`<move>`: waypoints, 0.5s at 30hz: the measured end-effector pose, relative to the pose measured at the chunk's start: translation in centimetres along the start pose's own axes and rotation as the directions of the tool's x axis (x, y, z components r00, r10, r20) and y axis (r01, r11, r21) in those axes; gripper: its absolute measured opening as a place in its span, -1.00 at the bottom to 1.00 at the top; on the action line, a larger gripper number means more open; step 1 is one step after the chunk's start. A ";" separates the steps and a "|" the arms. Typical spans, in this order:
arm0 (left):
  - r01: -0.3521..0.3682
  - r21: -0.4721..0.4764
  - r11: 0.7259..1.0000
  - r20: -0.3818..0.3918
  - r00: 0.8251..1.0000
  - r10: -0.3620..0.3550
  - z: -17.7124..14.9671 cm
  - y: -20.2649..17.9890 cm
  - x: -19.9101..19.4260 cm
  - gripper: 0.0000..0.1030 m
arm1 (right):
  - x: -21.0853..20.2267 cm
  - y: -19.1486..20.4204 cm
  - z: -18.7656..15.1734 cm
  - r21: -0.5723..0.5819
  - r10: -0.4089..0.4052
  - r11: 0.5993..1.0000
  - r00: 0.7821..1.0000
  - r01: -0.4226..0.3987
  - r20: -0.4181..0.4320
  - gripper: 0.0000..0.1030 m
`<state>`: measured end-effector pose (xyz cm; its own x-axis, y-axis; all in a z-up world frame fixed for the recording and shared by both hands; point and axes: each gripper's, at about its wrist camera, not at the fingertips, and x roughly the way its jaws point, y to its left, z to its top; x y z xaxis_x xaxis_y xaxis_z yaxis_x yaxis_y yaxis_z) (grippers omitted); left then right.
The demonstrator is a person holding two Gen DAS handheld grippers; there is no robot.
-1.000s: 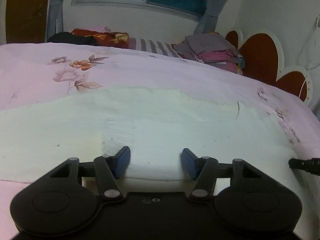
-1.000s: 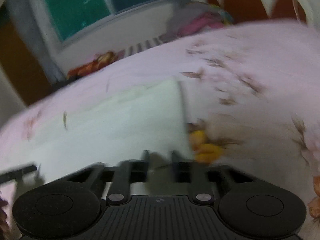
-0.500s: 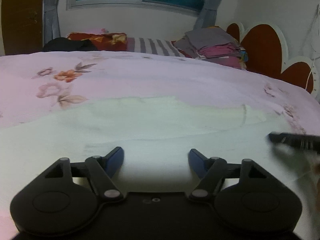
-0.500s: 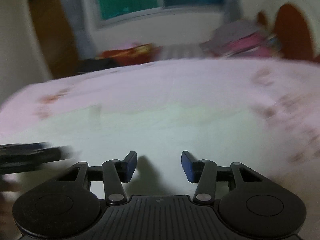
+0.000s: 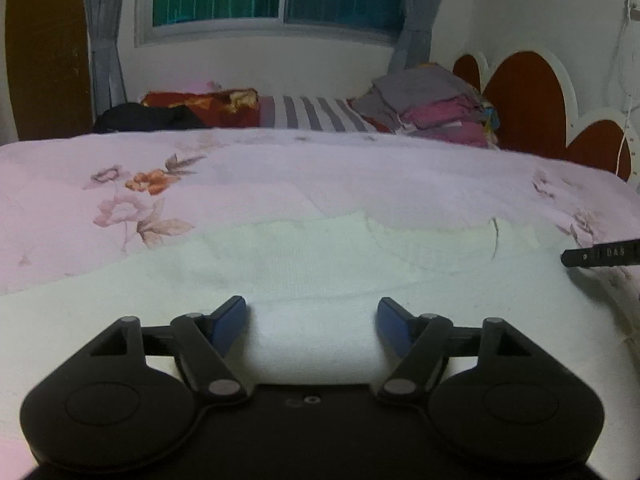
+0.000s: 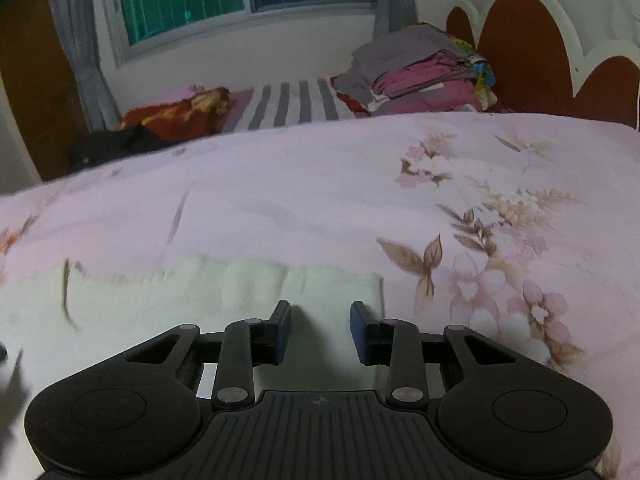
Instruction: Fold small clothes
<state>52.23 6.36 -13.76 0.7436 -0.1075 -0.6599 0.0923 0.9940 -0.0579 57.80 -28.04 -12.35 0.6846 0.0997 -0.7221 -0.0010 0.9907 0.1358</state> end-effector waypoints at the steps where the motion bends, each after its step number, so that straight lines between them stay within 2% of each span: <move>1: -0.001 -0.003 1.000 -0.015 1.000 0.001 -0.1 0.0 0.4 0.37 | 0.1 0.0 -0.4 -0.004 0.002 1.000 1.000 -0.002 -0.012 -0.35; 7: -0.016 -0.025 1.000 -0.024 1.000 0.015 -0.4 0.5 0.0 0.35 | -1.2 0.7 -1.7 -0.040 -0.013 0.999 0.999 0.011 -0.031 -0.35; 11: 0.002 -0.029 1.000 0.007 1.000 -0.002 -0.6 0.0 -1.6 0.35 | -2.3 0.9 -2.8 -0.060 -0.016 0.998 0.999 0.014 -0.038 -0.35; 15: 0.021 -0.016 1.000 -0.002 1.000 -0.021 -1.4 -0.6 -2.0 0.35 | -3.9 1.0 -3.6 -0.053 -0.019 0.998 0.999 0.017 -0.040 -0.35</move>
<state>49.80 5.97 -13.42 0.7399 -0.1283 -0.6604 0.0972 0.9917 -0.0837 52.53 -27.08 -11.88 0.6549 0.0841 -0.7510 -0.0276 0.9958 0.0875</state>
